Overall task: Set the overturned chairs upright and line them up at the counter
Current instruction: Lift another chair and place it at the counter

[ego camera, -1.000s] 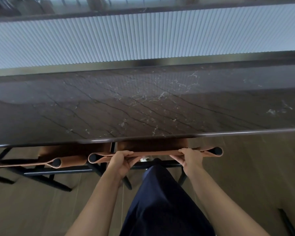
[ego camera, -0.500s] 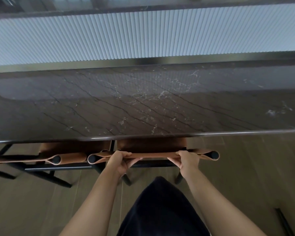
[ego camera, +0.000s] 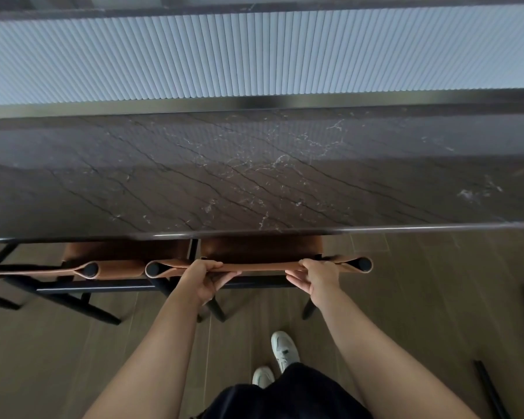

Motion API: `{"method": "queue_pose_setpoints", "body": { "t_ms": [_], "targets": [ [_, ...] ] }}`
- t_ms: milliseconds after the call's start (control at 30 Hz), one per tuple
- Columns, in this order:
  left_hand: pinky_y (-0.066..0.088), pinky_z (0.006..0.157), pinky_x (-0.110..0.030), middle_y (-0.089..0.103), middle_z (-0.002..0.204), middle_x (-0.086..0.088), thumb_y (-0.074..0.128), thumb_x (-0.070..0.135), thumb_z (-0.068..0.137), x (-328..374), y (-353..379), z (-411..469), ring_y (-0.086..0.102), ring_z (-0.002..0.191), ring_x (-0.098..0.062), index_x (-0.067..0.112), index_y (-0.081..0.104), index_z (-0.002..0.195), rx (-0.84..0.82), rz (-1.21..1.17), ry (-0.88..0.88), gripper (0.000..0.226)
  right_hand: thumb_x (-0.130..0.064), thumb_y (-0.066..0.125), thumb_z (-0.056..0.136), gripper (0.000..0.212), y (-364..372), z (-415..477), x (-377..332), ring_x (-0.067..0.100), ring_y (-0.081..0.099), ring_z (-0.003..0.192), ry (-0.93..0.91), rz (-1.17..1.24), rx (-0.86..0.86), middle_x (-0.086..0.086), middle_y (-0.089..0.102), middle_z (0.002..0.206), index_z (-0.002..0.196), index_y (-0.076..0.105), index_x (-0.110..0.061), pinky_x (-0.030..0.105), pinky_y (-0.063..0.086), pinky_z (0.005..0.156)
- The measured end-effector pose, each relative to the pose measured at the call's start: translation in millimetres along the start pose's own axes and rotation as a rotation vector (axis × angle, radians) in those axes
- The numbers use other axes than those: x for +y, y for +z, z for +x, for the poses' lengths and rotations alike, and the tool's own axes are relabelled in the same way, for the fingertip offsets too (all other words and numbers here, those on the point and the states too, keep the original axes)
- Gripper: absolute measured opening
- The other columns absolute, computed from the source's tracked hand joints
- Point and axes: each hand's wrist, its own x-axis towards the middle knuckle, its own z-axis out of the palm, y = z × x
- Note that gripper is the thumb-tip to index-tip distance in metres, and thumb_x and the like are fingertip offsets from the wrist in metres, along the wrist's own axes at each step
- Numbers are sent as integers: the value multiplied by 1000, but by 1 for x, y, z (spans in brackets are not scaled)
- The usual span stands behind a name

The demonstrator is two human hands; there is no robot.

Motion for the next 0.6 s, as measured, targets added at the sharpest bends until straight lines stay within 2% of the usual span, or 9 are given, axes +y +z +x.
{"method": "queue_pose_setpoints", "body": {
  "t_ms": [100, 233, 333, 433, 500, 600],
  "targets": [
    [58, 49, -36, 65, 102, -33, 48, -8, 91, -1, 0, -1, 69, 78, -48, -5, 51, 116, 9, -1, 12, 26, 3, 59, 93, 19, -2, 2, 0, 29, 74, 75, 15, 8, -19, 22, 70, 96, 111, 55, -2, 35, 60, 52],
    [58, 50, -36, 62, 113, -32, 49, -8, 91, -2, 1, -2, 69, 81, -48, -4, 49, 125, 25, -13, 25, 34, -1, 61, 93, 17, -3, 4, 1, 26, 75, 67, 24, -29, -22, 20, 72, 88, 110, 56, -1, 33, 59, 51],
    [58, 49, -36, 60, 117, -33, 47, -8, 92, -2, 2, -3, 68, 85, -49, -6, 47, 128, 28, 4, 41, 36, -2, 62, 93, 14, -4, 4, 1, 25, 75, 66, 31, -36, -25, 18, 72, 82, 105, 56, -2, 31, 59, 50],
    [58, 48, -36, 59, 119, -33, 47, -7, 92, -4, 2, -4, 66, 90, -48, -6, 47, 127, 40, 7, 46, 35, -2, 63, 92, 16, -6, 4, 2, 25, 75, 69, 47, -29, -35, 19, 71, 87, 106, 56, -2, 31, 59, 51],
    [57, 47, -37, 59, 121, -32, 47, -8, 92, -5, 3, -4, 66, 93, -46, -4, 47, 126, 52, -10, 51, 35, 0, 63, 92, 20, -6, 3, -1, 28, 73, 76, 83, 31, -54, 21, 69, 93, 111, 56, 0, 35, 60, 56],
    [57, 46, -35, 59, 120, -32, 46, -7, 92, -4, 4, 0, 66, 91, -47, -5, 47, 129, 64, -6, 51, 37, 12, 56, 91, 31, -4, 3, -7, 35, 67, 84, 127, 230, -67, 23, 63, 98, 118, 53, -2, 45, 60, 73]
  ]
}}
